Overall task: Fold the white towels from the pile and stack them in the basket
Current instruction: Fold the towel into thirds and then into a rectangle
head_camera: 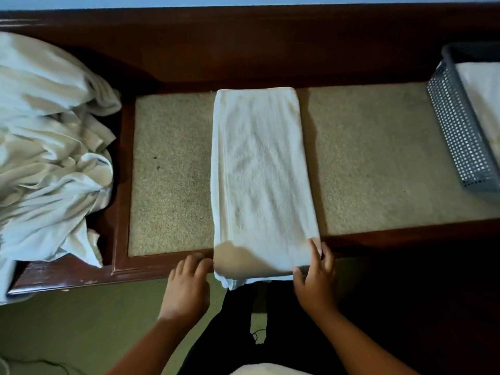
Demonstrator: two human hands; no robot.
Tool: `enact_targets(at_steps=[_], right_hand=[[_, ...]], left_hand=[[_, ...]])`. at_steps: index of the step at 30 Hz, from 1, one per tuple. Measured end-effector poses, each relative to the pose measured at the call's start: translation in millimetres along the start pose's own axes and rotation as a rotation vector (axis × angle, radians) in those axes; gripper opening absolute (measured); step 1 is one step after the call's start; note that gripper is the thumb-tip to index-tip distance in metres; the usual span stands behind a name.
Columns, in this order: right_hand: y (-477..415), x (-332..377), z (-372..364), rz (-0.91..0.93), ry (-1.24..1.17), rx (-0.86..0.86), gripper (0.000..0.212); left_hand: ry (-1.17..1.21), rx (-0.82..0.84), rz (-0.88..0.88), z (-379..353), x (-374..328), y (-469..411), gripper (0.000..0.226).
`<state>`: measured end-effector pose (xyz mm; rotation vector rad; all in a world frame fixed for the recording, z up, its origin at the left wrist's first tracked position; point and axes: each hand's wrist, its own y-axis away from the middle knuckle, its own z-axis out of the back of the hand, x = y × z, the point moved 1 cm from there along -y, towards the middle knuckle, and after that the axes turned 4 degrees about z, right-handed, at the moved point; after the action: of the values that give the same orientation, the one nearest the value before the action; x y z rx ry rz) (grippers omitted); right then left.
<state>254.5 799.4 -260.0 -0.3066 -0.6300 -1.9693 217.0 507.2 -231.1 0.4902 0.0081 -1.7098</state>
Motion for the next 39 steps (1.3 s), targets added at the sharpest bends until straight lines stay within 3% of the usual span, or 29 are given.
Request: enact_targets(at_steps=[3,5,9,12,14,15,17,20,23,24,27,29,31,34,37,39], right_hand=[[-1.1,3.9,-6.6,-0.029,-0.090,-0.108,0.085],[-6.6,8.6,-7.9,-0.067,-0.150,-0.121,0.086],[-7.1,23.4,-2.1,-0.268,-0.269,-0.166,0.079],[-3.6,21.3,-8.5,-0.281,-0.288,-0.200,0.077],[-0.3,12.8,-16.5,-0.345,-0.358,-0.207,0.073],[1.3,10.0,-19.2,-0.406,-0.400,-0.208,0.069],[4.1,3.8,-25.8,-0.537,-0.471,-0.166,0.062],[-1.9,-13.1,-34.9,-0.589,-0.562,-0.009,0.056],[-10.4,-36.8,-36.7,-0.523,-0.588,0.202,0.067],[-11.9,-42.9,-34.0,-0.492,-0.581,0.245,0.065],[-6.8,-54.2,-18.5,-0.395,-0.571,0.310,0.024],[2.8,-63.2,-12.5,-0.368,-0.609,0.346,0.016],[16.2,-67.8,-9.3,-0.374,-0.707,0.386,0.022],[47.6,-78.4,-2.6,-0.409,-0.785,0.426,0.030],[75.7,-88.0,1.8,-0.387,-0.769,0.465,0.038],[89.3,-86.8,10.3,-0.371,-0.769,0.420,0.038]], left_hand=[[-0.071,0.028,-0.345,-0.1,-12.8,0.0,0.059],[-0.155,0.068,-0.412,-0.8,-20.6,-5.6,0.060],[-0.338,0.262,-0.233,-7.3,-25.0,-2.9,0.054],[-0.303,0.443,-0.029,-4.8,-35.0,6.6,0.041],[-0.033,0.593,0.323,-18.8,-32.8,11.3,0.035],[0.203,0.637,0.523,-24.8,-31.5,10.3,0.051],[0.736,0.532,0.802,-44.8,-31.3,5.1,0.097],[1.215,0.335,0.941,-69.2,-34.2,-7.0,0.100],[1.145,0.283,0.858,-90.8,-39.1,-2.8,0.103],[1.080,0.252,0.832,-96.7,-38.8,0.7,0.095],[0.913,0.242,0.776,-110.8,-36.5,16.4,0.045],[0.892,0.263,0.759,-111.1,-37.9,36.5,0.046],[0.917,0.251,0.735,-109.1,-35.6,57.2,0.052],[1.048,0.251,0.678,-99.9,-37.8,91.2,0.042],[1.147,0.269,0.647,-91.2,-41.0,112.8,0.057],[1.177,0.260,0.645,-85.3,-46.2,124.6,0.046]])
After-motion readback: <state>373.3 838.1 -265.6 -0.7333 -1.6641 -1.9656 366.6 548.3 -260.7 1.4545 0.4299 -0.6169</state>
